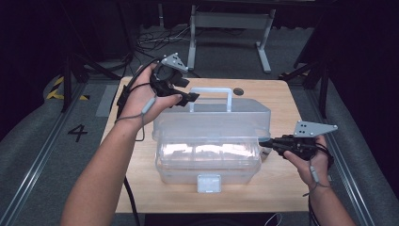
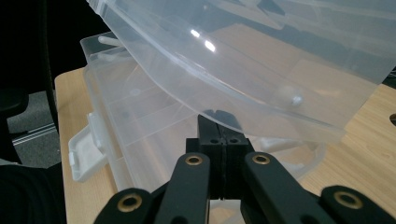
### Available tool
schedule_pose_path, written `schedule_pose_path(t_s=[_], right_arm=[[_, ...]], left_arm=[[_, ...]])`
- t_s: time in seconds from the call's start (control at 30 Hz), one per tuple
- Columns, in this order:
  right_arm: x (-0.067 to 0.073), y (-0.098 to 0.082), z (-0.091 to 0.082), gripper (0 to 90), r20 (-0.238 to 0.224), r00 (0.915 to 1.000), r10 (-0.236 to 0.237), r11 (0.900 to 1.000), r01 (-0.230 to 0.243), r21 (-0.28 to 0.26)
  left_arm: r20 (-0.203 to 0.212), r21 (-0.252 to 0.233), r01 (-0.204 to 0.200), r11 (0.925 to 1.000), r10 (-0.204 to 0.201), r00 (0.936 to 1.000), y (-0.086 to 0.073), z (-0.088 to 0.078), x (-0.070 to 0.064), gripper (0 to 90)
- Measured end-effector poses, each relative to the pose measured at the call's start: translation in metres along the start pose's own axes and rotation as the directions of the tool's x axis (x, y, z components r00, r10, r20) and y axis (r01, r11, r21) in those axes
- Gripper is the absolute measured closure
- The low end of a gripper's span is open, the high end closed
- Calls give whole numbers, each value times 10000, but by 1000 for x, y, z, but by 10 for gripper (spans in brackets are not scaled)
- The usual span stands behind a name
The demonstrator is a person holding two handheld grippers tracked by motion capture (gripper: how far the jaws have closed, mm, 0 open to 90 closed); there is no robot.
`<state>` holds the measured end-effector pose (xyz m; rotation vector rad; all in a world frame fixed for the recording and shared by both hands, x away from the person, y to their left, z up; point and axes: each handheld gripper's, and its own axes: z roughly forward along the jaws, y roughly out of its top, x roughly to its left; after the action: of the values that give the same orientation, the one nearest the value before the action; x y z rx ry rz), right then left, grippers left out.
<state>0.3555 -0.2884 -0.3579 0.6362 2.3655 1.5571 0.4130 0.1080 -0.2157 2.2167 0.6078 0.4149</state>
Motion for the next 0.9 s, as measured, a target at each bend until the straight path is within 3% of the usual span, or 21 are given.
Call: schedule_pose_path(t_s=[0.2, 0.53, 0.7, 0.9], right_arm=[[-3, 4, 0, 900, 122, 9999, -24, 9998, 26, -178], [-5, 9, 0, 900, 304, 9995, 3, 9996, 6, -288], [-7, 14, 0, 900, 451, 9990, 44, 9995, -30, -312], [-9, 18, 1, 900, 573, 9982, 186, 9991, -165, -380]], left_arm=[[102, -391, 237, 9990, -233, 9997, -6, -22, -6, 506], [368, -1093, 339, 9934, -301, 9989, -23, -43, -18, 550], [680, -1694, 569, 9839, -459, 9966, -37, -53, -25, 600], [741, -2083, 646, 9759, -501, 9960, -53, -60, -32, 609]])
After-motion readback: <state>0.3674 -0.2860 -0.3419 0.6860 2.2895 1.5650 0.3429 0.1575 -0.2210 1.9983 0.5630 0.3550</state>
